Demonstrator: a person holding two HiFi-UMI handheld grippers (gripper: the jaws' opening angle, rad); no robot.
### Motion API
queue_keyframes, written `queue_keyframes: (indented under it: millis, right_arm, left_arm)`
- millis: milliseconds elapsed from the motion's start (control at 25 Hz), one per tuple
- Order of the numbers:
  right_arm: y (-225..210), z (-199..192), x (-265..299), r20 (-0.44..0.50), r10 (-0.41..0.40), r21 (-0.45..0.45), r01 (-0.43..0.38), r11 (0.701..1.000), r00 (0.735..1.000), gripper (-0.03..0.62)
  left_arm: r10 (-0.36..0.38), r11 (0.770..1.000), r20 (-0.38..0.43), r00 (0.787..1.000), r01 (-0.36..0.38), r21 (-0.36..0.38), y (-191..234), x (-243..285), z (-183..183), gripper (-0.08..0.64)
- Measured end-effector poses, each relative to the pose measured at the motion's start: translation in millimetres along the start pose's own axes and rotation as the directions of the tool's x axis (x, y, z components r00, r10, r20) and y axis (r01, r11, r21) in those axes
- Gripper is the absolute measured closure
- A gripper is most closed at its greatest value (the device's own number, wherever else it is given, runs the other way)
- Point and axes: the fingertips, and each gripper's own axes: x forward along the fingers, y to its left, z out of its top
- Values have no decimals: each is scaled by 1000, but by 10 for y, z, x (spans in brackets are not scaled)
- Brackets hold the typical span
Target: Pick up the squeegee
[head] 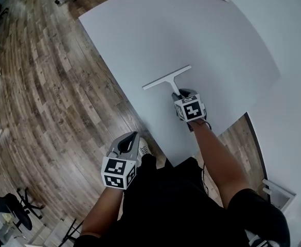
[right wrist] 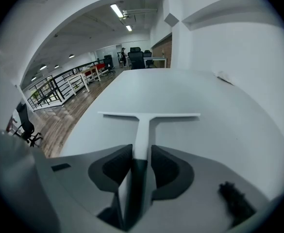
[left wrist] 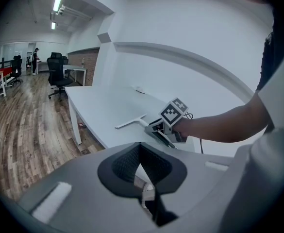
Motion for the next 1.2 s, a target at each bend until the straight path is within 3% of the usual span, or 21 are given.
queue_keyframes:
  millis: [440, 840, 1200]
  right_arm:
    - [-9, -47, 68, -11, -16, 31, 16, 999, 1000, 494]
    - [203, 176, -328, 100, -37, 54, 32, 998, 994, 495]
    - [431, 388, -1215, 252, -71, 97, 48, 994, 965, 495]
  left_arm:
    - [3, 1000, 12, 1000, -3, -11, 73, -86, -40, 552]
    - [-31, 999, 51, 998, 30, 35, 111, -264, 32, 553]
    - [-122, 987, 78, 989, 113, 117, -91, -397, 138, 553]
